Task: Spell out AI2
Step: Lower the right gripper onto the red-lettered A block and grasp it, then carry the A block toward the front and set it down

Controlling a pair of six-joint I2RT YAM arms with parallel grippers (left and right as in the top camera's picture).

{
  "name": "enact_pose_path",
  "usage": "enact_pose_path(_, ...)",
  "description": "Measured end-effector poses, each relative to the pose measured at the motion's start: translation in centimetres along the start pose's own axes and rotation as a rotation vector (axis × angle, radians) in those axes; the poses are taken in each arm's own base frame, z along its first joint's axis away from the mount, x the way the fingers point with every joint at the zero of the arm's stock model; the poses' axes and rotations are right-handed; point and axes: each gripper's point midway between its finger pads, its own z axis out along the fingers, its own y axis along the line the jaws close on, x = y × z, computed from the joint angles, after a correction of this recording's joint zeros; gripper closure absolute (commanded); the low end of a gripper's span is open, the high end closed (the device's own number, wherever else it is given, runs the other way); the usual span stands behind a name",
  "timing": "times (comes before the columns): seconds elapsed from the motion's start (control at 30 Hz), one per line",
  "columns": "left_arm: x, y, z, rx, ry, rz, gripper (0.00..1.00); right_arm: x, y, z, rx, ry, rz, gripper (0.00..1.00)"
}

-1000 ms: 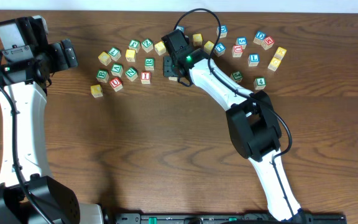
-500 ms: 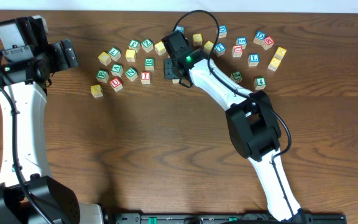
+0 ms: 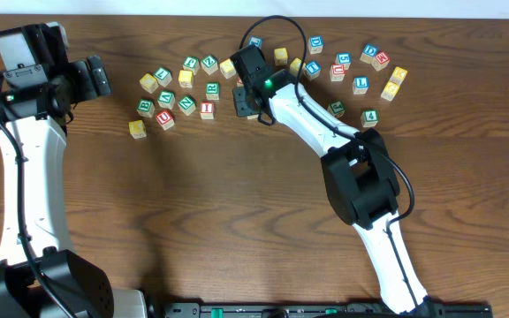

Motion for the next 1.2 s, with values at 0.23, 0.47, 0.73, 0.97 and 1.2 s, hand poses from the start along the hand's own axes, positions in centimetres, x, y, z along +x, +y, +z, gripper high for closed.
enact_pose_path(0.23, 0.0, 0.0, 0.0, 0.0, 0.0, 0.0, 0.01, 1.1, -0.4, 0.0, 0.015, 0.044, -0.043, 0.74)
enact_pose_path(0.47, 0.0, 0.0, 0.0, 0.0, 0.0, 0.0, 0.01, 1.2, -0.5, -0.1, 0.017, 0.052, -0.047, 0.8)
enact_pose_path(0.73, 0.0, 0.0, 0.0, 0.0, 0.0, 0.0, 0.01, 1.3, -0.5, -1.9, 0.019, 0.068, -0.035, 0.83)
enact_pose_path(0.97, 0.0, 0.0, 0.0, 0.0, 0.0, 0.0, 0.01, 1.3, 0.7, -6.7, -0.021, 0.095, 0.021, 0.86)
enact_pose_path(1.2, 0.0, 0.0, 0.0, 0.0, 0.0, 0.0, 0.01, 3.9, 1.6, -7.5, -0.015, 0.187, 0.04, 0.87)
